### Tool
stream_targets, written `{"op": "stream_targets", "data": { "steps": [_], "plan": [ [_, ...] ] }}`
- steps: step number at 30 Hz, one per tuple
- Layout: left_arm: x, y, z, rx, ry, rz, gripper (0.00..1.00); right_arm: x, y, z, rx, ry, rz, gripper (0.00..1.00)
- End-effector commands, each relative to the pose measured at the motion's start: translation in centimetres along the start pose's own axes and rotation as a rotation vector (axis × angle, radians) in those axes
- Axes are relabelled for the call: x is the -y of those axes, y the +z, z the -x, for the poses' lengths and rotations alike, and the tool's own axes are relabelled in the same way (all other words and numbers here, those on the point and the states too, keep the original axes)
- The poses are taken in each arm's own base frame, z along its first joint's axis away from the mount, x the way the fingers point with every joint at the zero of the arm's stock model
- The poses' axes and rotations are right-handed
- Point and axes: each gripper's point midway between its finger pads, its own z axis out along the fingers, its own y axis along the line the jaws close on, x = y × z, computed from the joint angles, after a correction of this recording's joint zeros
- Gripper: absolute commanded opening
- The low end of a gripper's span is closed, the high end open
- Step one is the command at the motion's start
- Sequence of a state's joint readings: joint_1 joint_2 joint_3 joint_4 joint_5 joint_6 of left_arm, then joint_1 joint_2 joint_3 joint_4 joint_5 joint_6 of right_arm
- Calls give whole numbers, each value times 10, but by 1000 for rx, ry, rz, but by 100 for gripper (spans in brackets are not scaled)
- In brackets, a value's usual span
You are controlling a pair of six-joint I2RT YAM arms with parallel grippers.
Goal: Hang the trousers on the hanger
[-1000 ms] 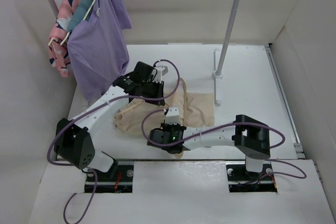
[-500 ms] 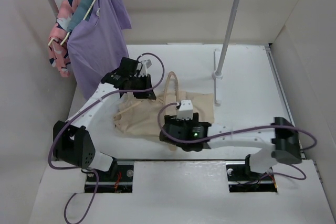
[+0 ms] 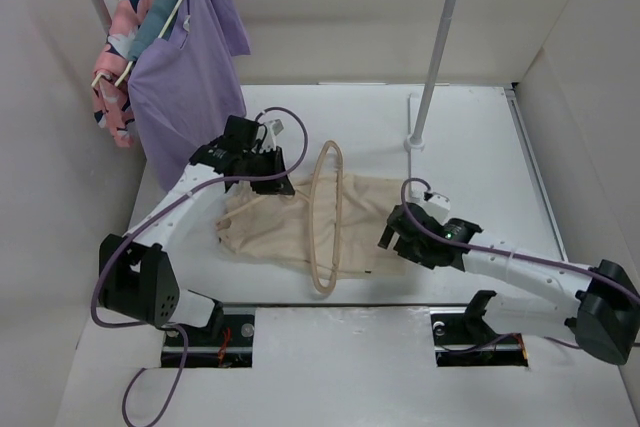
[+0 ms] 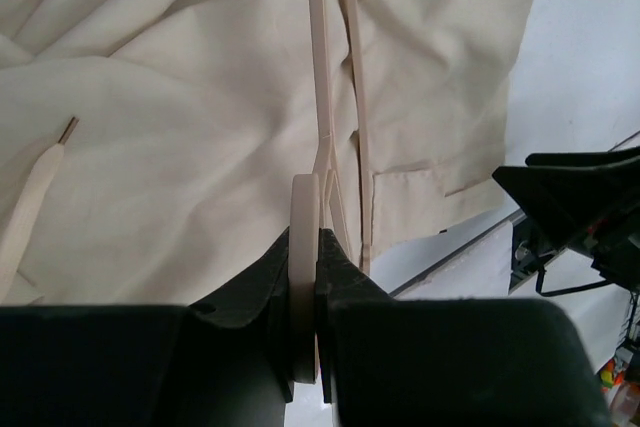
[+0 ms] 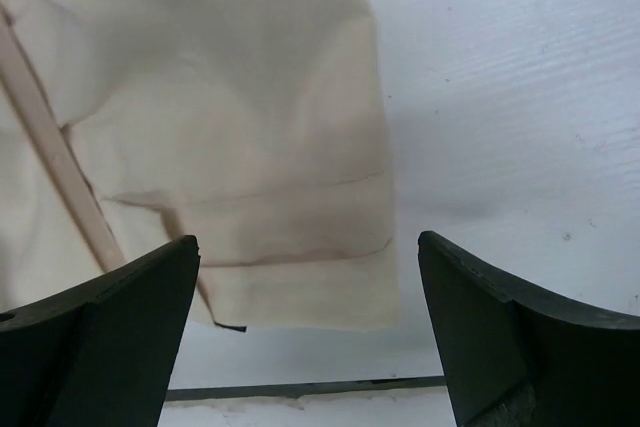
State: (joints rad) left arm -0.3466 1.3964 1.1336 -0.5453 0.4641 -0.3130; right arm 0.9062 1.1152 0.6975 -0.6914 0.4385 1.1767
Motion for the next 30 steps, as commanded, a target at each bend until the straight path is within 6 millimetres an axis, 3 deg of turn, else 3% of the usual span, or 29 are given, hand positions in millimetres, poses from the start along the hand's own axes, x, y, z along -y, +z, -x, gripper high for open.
{"op": "stream_targets", "data": {
  "steps": [1, 5, 8, 11, 16, 17, 21, 24, 30],
  "plan": [
    [2, -6, -5, 15, 17, -3, 0, -13, 5, -6, -84, 129, 94, 95],
    [8, -13, -2, 19, 21, -15, 0, -28, 15, -11, -119, 141, 194, 92],
    [11, -14, 1, 27, -6, -18, 0, -29, 25, -15, -131, 127, 187, 92],
    [6, -5, -13, -7, -53, -29, 0, -26, 33, -20, -152, 130, 174, 85],
    [-2, -9, -14, 22, -38, -4, 0, -16, 43, -30, -190, 145, 141, 54],
    [-1, -8, -12, 31, -25, -8, 0, -14, 44, -28, -186, 153, 137, 40],
    [-2, -14, -5, 49, 1, 17, 0, -16, 41, -26, -177, 158, 157, 12],
    [-12, -20, -4, 46, 50, 78, 0, -19, 39, -14, -138, 175, 169, 0],
    [-20, -22, -6, 36, 56, 107, 0, -17, 38, -9, -124, 172, 161, 0]
  ]
}}
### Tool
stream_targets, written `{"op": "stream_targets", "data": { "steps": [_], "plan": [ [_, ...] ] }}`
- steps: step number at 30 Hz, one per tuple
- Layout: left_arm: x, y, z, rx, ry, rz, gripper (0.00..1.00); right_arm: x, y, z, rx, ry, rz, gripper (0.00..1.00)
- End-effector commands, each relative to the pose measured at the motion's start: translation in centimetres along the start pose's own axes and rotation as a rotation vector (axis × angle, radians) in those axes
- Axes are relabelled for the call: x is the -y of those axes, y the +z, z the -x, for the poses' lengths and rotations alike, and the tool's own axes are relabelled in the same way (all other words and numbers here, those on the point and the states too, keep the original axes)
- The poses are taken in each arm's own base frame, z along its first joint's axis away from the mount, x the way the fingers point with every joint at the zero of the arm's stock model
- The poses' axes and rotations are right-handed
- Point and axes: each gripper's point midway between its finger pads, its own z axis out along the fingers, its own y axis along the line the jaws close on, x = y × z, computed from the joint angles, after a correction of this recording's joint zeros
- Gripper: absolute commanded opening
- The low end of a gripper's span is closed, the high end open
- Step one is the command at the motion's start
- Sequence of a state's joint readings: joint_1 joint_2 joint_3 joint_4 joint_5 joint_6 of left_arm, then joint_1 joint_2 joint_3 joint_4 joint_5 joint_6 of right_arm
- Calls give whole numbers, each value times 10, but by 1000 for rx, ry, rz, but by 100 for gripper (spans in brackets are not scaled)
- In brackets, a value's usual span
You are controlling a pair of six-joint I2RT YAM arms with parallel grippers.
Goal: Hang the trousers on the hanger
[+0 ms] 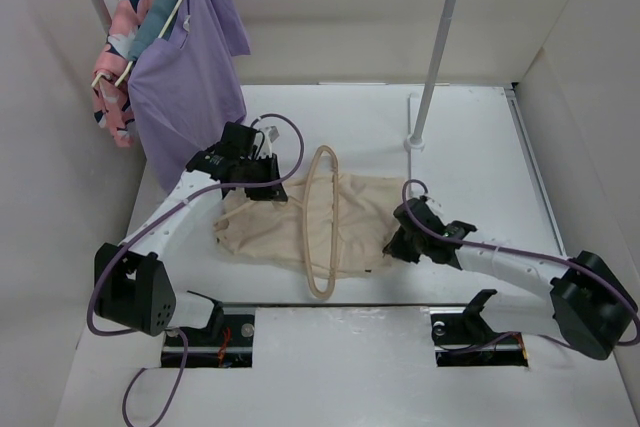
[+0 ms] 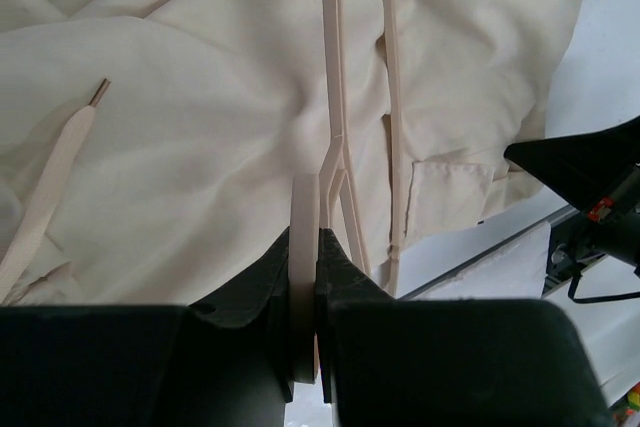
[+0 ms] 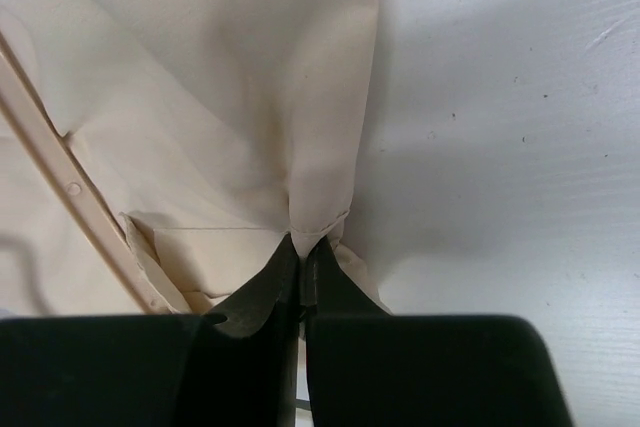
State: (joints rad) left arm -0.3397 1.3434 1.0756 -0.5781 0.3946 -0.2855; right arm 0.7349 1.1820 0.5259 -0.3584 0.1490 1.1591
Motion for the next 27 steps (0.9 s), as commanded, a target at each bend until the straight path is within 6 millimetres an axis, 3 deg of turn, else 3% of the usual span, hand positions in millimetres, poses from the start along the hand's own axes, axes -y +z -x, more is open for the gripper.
{"op": "stream_targets", "data": {
  "steps": [1, 6, 10, 11, 14, 15, 17, 18, 19, 21, 23, 27],
  "plan": [
    [0, -16, 12, 51, 37, 24, 0, -14, -5, 16, 57, 12, 40, 0],
    [0, -16, 10, 51, 37, 24, 0, -5, -17, 26, 96, -29, 6, 0],
    [-3, -9, 4, 43, 23, 17, 0, -29, -30, 42, 138, -74, 66, 0],
    [-3, -9, 4, 43, 23, 17, 0, -51, -40, 46, 149, -102, 114, 0],
    [-4, -9, 7, 55, 26, 26, 0, -82, -42, 50, 174, -219, 128, 0],
    [-8, -7, 4, 50, 23, 37, 0, -110, -44, 48, 168, -265, 158, 0],
    [-8, -7, 4, 50, 23, 37, 0, -131, -43, 45, 169, -354, 166, 0],
    [-9, -7, 5, 53, 23, 46, 0, -158, -52, 44, 181, -381, 220, 0],
    [-9, -7, 7, 61, 26, 43, 0, -166, -39, 35, 155, -440, 220, 0],
    [-11, -7, 7, 65, 34, 55, 0, -198, -39, 17, 118, -480, 338, 0],
    [-17, -6, 6, 64, 24, 72, 0, -208, -27, 1, 60, -498, 398, 0],
    [-22, -5, 3, 66, 16, 77, 0, -210, -6, -10, 32, -474, 416, 0]
  ]
}}
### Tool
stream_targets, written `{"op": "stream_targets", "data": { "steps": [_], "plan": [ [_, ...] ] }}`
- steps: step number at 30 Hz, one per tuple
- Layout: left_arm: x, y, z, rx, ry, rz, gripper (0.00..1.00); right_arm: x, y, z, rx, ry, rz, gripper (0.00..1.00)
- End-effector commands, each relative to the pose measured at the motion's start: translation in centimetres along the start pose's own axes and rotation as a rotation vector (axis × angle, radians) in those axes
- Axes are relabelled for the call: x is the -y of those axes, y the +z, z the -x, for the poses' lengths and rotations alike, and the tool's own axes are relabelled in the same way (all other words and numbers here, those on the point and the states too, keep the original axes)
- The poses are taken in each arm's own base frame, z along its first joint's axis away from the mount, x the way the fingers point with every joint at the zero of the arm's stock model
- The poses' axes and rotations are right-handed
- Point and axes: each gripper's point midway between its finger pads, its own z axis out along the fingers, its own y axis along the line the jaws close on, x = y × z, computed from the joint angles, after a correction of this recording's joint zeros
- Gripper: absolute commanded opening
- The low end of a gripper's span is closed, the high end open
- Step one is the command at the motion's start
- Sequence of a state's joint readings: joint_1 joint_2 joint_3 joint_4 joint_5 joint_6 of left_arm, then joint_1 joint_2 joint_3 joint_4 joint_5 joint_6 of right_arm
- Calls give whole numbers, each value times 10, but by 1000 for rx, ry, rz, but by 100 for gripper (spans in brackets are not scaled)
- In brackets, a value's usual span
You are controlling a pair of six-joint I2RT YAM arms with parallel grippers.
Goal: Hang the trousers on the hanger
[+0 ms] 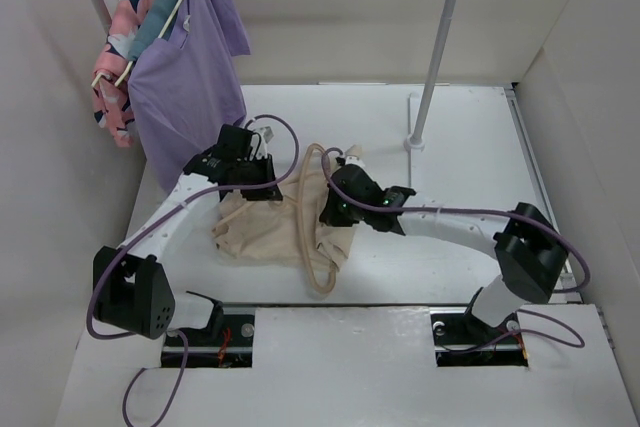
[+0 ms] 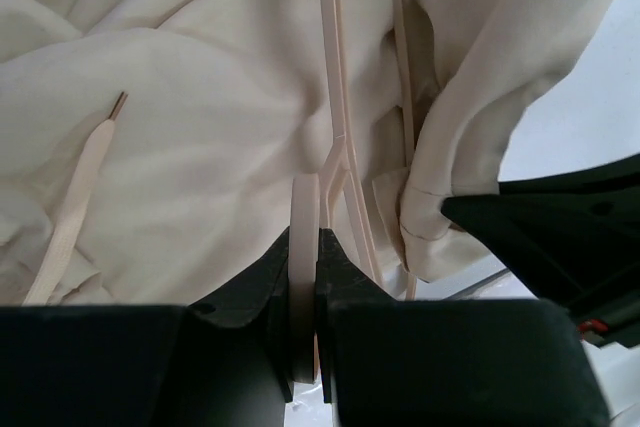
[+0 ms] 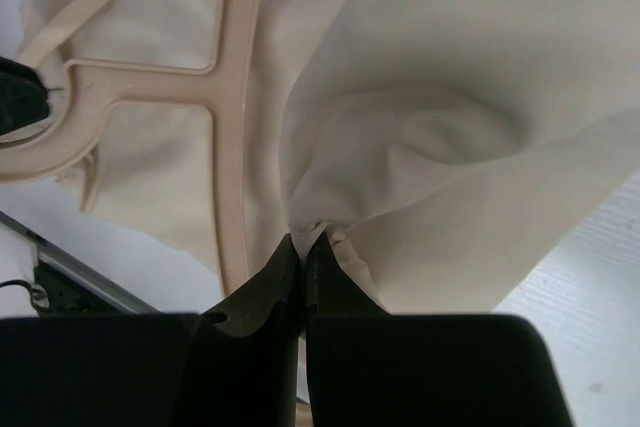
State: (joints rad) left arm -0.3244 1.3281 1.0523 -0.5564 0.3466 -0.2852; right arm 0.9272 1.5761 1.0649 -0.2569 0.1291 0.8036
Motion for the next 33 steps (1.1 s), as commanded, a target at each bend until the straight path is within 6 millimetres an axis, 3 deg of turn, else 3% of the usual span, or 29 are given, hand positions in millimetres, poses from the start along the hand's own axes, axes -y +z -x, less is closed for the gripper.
{"op": "stream_targets", "data": {
  "steps": [1, 3, 8, 12, 14, 19, 24, 25, 26, 28, 29, 30, 33],
  "plan": [
    [-8, -7, 0, 39, 26, 26, 0, -22, 10, 6, 17, -20, 107, 0],
    [-10, -6, 0, 40, 19, 22, 0, -21, 18, 1, -1, -45, 107, 0],
    [-10, -6, 0, 40, 28, 22, 0, -49, 21, 8, 4, -70, 223, 0],
    [-9, -3, 1, 26, 25, 15, 0, -48, 36, 2, -20, -81, 216, 0],
    [-8, -3, 0, 24, 25, 7, 0, -41, 50, -8, -45, -73, 192, 0],
    [-1, -7, 4, 27, 29, -19, 0, -20, 86, -59, -202, -65, 188, 0],
    [-1, -7, 4, 27, 29, -19, 0, -15, 91, -74, -231, -36, 235, 0],
    [-1, -7, 4, 27, 29, -19, 0, -17, 89, -71, -223, -47, 243, 4],
    [-3, -5, 0, 18, 26, -16, 0, -15, 86, -72, -222, -58, 244, 15],
    [-3, -5, 0, 17, 26, -16, 0, -25, 75, -54, -180, -68, 276, 29],
    [-3, -5, 0, 17, 26, -16, 0, -21, 71, -49, -166, -73, 276, 40],
    [-3, -5, 0, 17, 26, -16, 0, -29, 60, -39, -146, -75, 295, 44],
    [-9, -5, 3, 29, 34, 19, 0, -24, 47, -18, -94, -95, 262, 51]
  ]
}}
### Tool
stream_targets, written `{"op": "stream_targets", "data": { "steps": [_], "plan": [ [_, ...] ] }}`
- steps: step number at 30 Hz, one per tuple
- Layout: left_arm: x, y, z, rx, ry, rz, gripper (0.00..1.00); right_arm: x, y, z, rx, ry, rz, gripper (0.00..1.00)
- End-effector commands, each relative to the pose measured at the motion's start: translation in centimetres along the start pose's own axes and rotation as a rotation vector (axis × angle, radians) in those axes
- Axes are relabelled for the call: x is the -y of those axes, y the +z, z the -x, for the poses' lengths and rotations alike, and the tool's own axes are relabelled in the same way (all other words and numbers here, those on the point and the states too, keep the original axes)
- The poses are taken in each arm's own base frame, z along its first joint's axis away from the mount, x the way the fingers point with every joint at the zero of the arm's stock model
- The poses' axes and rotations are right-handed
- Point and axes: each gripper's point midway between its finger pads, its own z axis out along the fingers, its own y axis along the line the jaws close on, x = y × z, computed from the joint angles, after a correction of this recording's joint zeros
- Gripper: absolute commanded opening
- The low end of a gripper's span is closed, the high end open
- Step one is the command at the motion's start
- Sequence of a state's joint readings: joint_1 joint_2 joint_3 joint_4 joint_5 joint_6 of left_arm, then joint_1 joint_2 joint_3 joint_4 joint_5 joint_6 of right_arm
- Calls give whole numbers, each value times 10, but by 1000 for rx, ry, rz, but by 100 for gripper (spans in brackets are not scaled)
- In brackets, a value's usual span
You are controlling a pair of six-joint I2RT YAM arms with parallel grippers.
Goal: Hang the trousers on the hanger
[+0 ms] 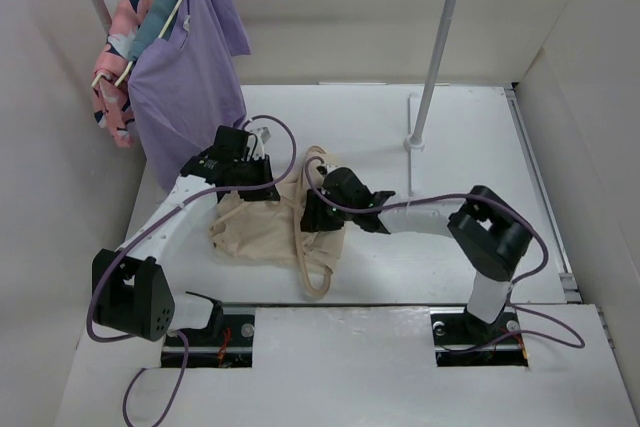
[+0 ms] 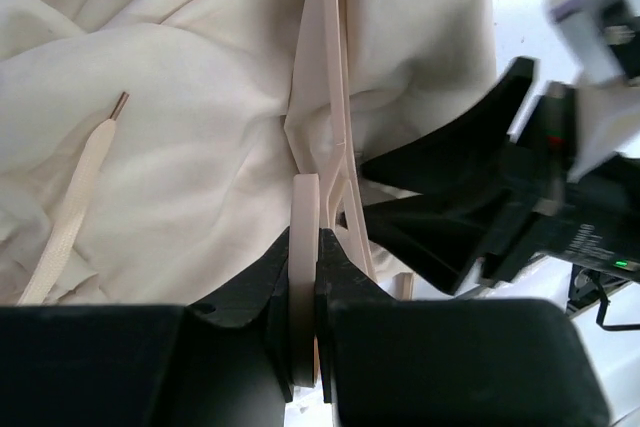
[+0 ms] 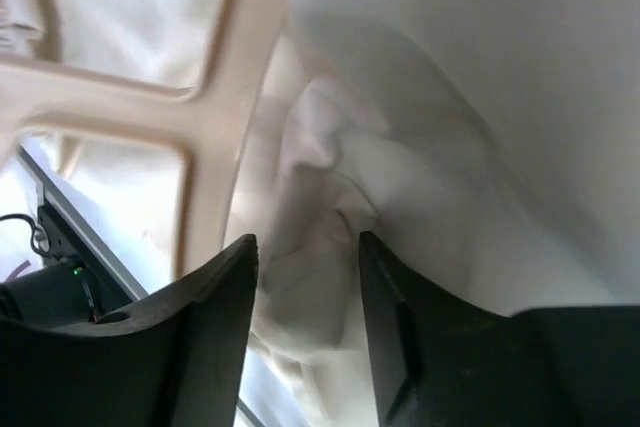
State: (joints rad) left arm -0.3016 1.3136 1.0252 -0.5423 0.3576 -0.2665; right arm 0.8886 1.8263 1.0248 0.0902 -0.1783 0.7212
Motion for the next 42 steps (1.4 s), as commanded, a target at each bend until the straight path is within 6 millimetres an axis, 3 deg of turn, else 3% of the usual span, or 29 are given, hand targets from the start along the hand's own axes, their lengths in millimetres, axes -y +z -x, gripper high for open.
{"op": "stream_targets", "data": {
  "steps": [1, 6, 8, 9, 10, 11, 13, 14, 15, 17, 18, 21, 23, 24, 26, 27, 28, 31, 33, 36, 38, 40, 42],
  "plan": [
    [-2, -4, 4, 22, 33, 20, 0, -21, -32, 33, 91, -76, 32, 52],
    [-5, -4, 5, 27, 42, 35, 0, -24, -61, 66, 155, -82, -6, 53],
    [-5, -4, 5, 27, 42, 35, 0, -29, -74, 92, 214, -81, -1, 51],
    [-4, -7, 6, 35, 45, 32, 0, -29, -79, 107, 242, -71, -2, 42],
    [-4, -7, 6, 35, 45, 32, 0, -24, -81, 111, 251, -63, -10, 42],
    [-4, -7, 6, 35, 45, 32, 0, -23, -77, 123, 263, -56, -15, 31],
    [-4, -8, 10, 46, 58, 38, 0, -16, -72, 136, 274, -41, -31, 18],
    [-2, -10, 14, 56, 61, 35, 0, -16, -72, 154, 302, -34, -30, 10],
    [1, -9, 10, 43, 68, 32, 0, -4, -58, 154, 283, -13, -53, 7],
    [5, -10, 12, 47, 78, 24, 0, 2, -49, 167, 289, -1, -58, 4],
    [6, -12, 15, 56, 81, 22, 0, 12, -33, 161, 261, 33, -77, 1],
    [10, -16, 23, 76, 96, 15, 0, 18, -12, 150, 208, 60, -57, 0],
    [13, -13, 24, 63, 94, 2, 0, 19, 8, 123, 141, 64, -38, 0],
    [18, -15, 28, 74, 106, -8, 0, 12, 17, 100, 96, 48, -13, 0],
    [26, -14, 34, 66, 107, -34, 0, 9, 24, 79, 75, 79, 1, 0],
    [29, -17, 39, 79, 111, -39, 0, 1, 28, 80, 109, 82, 43, 0],
    [36, -20, 48, 91, 118, -63, 0, 7, 30, 69, 97, 107, 50, 0],
    [55, -19, 50, 60, 163, -114, 0, -5, 39, 77, 106, 125, 110, 0],
    [76, -22, 51, 50, 203, -183, 0, 0, 50, 77, 88, 119, 113, 0],
    [83, -14, 43, 12, 199, -206, 0, 19, 45, 97, 122, 167, 92, 0],
    [82, -12, 39, 0, 183, -202, 0, 27, 33, 102, 141, 180, 82, 0],
    [79, -10, 36, -10, 179, -199, 0, 20, 13, 114, 186, 166, 91, 2],
    [78, -8, 32, -21, 165, -194, 0, 22, 0, 118, 208, 159, 85, 14]
  ]
}}
